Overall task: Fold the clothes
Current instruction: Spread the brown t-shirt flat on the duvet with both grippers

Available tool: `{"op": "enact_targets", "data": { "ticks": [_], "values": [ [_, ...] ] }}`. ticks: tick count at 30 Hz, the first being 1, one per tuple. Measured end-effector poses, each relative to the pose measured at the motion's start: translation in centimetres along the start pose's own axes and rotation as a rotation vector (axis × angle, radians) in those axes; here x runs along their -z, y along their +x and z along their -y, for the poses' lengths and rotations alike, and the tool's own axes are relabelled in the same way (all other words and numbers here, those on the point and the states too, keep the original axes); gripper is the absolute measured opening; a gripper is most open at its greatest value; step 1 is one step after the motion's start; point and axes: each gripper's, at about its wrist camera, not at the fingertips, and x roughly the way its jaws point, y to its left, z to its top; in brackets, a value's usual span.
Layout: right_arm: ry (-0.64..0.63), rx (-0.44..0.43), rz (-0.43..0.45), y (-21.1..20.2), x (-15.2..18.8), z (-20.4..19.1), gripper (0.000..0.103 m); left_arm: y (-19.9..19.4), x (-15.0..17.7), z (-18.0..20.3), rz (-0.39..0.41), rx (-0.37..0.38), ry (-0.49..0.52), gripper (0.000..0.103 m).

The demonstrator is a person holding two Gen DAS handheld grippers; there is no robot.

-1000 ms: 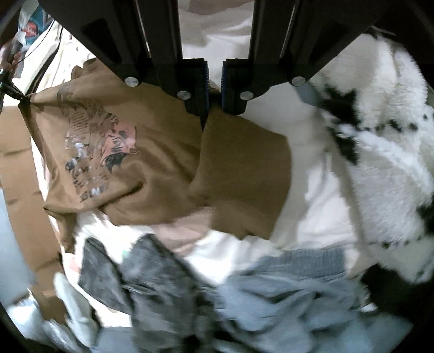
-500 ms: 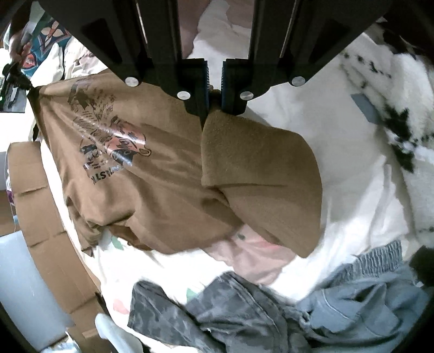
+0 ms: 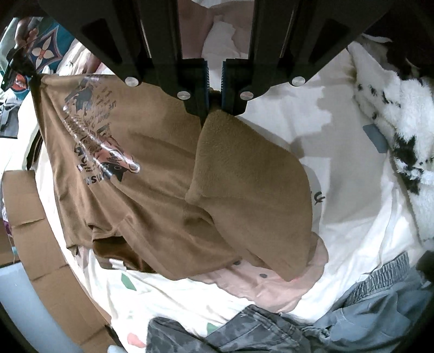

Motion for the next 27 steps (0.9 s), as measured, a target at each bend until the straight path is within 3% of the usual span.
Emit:
{"op": "enact_targets", "data": {
  "ticks": [13, 24, 27],
  "values": [
    [0.123, -0.021, -0.018, -1.0, 8.0, 3.0, 0.004, -1.5, -0.7, 1.5, -0.018, 0.044, 0.054, 0.006],
    [0.153, 0.015, -0.053, -2.0, 13.3, 3.8, 0.004, -3.5, 0.6, -2.3, -0.011, 0.125, -0.001, 0.006],
    [0.154, 0.017, -0.056, -2.1, 14.3, 3.8, 0.004, -3.4, 1.1, -2.1, -0.026, 0.112, 0.025, 0.006]
  ]
}}
